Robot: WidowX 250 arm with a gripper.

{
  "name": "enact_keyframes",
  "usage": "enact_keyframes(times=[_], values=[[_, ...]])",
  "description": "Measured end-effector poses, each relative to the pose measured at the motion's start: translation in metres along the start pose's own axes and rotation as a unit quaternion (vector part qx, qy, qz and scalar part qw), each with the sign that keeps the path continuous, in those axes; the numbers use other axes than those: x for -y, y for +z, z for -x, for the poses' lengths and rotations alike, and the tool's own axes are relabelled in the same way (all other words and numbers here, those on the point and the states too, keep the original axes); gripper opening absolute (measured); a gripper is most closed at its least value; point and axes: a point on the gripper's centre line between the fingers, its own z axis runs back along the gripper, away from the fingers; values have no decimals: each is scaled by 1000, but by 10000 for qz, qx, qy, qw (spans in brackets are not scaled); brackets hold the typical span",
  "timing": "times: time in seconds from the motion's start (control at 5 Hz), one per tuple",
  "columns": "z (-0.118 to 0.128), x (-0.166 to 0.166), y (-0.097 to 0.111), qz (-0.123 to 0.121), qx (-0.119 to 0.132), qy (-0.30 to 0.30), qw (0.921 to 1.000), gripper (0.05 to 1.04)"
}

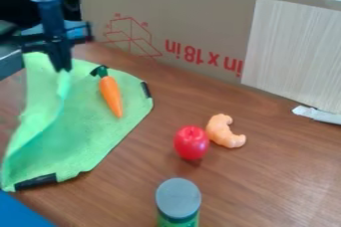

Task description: Fold the cloth from bottom left to top right

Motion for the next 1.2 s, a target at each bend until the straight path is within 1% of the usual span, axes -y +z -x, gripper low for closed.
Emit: enact_keyframes(times=[0.2, 0.4, 0.6, 0.8, 1.0, 1.2], values=[[6, 17, -1, -35, 68, -148, 9999, 50], [13, 32, -1, -11, 37, -238, 9997, 50], [14, 44, 2, -8, 34, -226, 9997, 50], [7, 59, 1, 22, -46, -84, 10000, 50], [-2, 65, -3, -22, -93, 108, 9999, 71], [-7, 71, -14, -138, -102, 146, 9997, 214]])
